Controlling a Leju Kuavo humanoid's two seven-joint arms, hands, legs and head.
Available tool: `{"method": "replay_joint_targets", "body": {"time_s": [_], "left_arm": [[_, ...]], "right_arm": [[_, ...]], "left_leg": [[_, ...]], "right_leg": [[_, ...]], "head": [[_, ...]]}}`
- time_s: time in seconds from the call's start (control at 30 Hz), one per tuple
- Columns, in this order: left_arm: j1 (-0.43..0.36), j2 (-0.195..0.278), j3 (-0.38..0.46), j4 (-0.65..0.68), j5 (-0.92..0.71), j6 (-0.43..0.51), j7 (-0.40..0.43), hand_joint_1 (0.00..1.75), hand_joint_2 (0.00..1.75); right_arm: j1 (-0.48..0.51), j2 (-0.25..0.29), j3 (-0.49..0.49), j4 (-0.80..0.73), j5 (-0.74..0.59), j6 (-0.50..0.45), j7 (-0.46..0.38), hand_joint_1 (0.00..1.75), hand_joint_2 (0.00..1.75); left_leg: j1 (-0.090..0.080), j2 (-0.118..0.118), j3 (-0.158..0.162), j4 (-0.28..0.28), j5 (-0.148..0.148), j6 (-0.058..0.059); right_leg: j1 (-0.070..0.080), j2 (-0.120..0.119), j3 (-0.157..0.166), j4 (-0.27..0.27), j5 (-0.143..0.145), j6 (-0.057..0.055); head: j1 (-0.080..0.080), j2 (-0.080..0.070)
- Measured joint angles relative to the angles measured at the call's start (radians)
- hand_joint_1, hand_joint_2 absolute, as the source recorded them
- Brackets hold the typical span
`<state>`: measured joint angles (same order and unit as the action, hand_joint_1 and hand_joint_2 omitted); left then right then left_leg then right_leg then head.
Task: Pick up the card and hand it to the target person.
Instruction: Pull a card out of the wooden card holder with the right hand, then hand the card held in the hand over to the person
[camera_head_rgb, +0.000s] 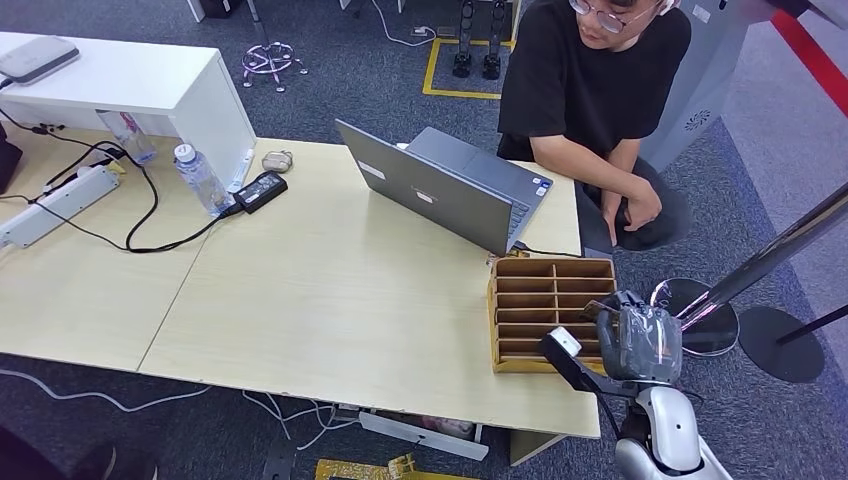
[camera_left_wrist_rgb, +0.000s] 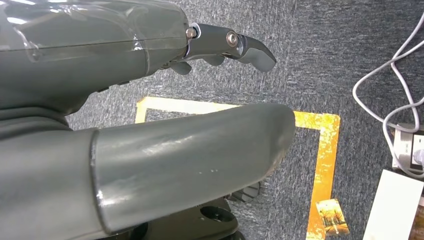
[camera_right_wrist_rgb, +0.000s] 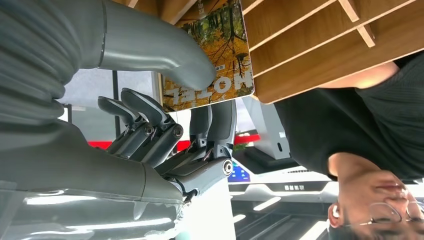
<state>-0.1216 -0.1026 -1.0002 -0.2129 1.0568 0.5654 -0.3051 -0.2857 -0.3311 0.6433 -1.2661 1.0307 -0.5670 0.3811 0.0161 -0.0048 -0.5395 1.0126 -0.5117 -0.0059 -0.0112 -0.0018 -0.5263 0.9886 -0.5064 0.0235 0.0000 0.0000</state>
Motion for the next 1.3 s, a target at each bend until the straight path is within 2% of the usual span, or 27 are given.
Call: {"method": "replay_joint_targets", "body": {"time_s": [0.4,0.77,1.0,1.3], "left_arm": [[0.000,0.001,0.000,0.000,-0.002,0.000,0.003,0.00,0.00],[0.000,0.005,-0.002,0.000,-0.031,-0.011,0.027,0.00,0.00],[-0.001,0.009,-0.017,0.000,-0.060,-0.025,0.045,0.00,0.00],[-0.003,0.016,-0.042,0.000,-0.086,-0.038,0.063,0.00,0.00]], "right_arm": [[0.000,-0.045,-0.046,-0.155,0.054,0.028,0.023,1.70,1.75],[-0.113,-0.055,-0.075,-0.169,-0.001,0.035,-0.033,1.72,1.75],[-0.221,-0.041,-0.065,-0.065,-0.090,0.016,-0.096,1.75,1.75],[-0.338,0.021,-0.040,0.183,-0.212,-0.015,-0.197,1.70,1.75]], "left_leg": [[0.000,0.000,0.000,0.000,0.000,0.000],[0.000,0.000,0.000,0.000,0.000,0.000],[0.000,0.000,-0.001,0.000,0.000,0.000],[0.000,-0.001,-0.001,0.000,0.000,0.000]], "right_leg": [[0.000,0.000,0.000,0.000,0.000,0.000],[0.000,0.000,0.000,0.000,0.000,0.000],[0.000,0.000,0.000,0.000,0.000,0.000],[0.000,-0.001,0.000,0.000,0.000,0.000]], "head": [[0.000,0.000],[0.000,0.000],[0.000,0.000],[0.000,0.000]]}}
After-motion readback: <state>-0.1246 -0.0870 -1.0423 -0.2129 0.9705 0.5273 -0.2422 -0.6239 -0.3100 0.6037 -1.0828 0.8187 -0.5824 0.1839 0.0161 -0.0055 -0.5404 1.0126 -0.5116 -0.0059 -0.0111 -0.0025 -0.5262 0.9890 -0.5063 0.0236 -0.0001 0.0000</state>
